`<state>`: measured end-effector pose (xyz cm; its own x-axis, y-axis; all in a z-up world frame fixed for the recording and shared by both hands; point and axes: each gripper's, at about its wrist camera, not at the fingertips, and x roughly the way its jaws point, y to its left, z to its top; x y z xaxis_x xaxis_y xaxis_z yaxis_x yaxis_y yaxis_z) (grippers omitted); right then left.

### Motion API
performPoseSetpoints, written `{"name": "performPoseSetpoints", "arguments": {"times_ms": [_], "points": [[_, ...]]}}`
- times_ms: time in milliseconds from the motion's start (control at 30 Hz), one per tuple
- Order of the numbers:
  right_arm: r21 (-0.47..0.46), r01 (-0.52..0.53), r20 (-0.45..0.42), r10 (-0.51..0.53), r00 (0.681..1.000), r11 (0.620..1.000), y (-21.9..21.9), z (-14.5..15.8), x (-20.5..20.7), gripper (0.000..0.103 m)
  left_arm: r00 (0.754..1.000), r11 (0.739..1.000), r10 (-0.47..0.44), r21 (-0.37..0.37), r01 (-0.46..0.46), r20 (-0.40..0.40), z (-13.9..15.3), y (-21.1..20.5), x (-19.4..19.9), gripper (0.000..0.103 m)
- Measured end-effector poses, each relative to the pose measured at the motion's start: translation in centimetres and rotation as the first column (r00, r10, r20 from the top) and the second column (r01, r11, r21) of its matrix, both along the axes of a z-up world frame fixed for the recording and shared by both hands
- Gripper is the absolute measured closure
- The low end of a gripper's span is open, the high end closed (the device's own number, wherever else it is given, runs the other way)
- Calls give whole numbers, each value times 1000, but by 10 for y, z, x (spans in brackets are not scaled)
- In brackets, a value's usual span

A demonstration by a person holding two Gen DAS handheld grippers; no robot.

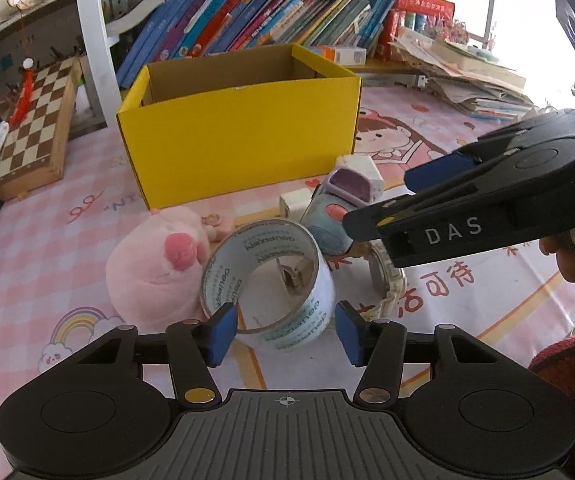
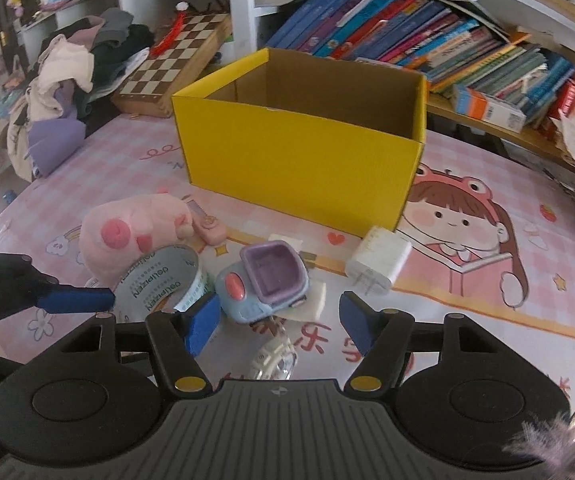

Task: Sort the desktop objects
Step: 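Move right gripper to the toy car while left gripper approaches the tape roll, then close right gripper on the toy car while left gripper closes on the tape roll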

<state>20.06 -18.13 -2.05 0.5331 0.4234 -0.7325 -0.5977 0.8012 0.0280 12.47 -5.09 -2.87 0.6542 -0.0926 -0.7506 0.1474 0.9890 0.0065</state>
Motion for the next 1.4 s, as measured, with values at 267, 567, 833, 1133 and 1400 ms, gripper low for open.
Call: {"name": "performPoseSetpoints", "arguments": {"times_ms": [267,567,833,1133,1400], "points": [[-16,-56,-25,55,998,998,12,-7,14,37,1000,1000,-9,12,9,-16,-5,-3,8,60],[-28,-88,-52,86,995,996,20,-14,23,37,999,999,-39,-9,39,-35,-9,-6,13,75],[-23,-97,-68,95,993,995,19,-16,25,43,998,998,-58,-23,58,-35,-9,-9,11,92],[18,-72,-28,72,997,997,6,-5,19,43,999,999,-51,-16,51,20,1,-12,4,100],[38,-28,-34,29,999,999,-9,3,15,43,996,998,-60,-16,61,72,12,-14,-1,100]]}}
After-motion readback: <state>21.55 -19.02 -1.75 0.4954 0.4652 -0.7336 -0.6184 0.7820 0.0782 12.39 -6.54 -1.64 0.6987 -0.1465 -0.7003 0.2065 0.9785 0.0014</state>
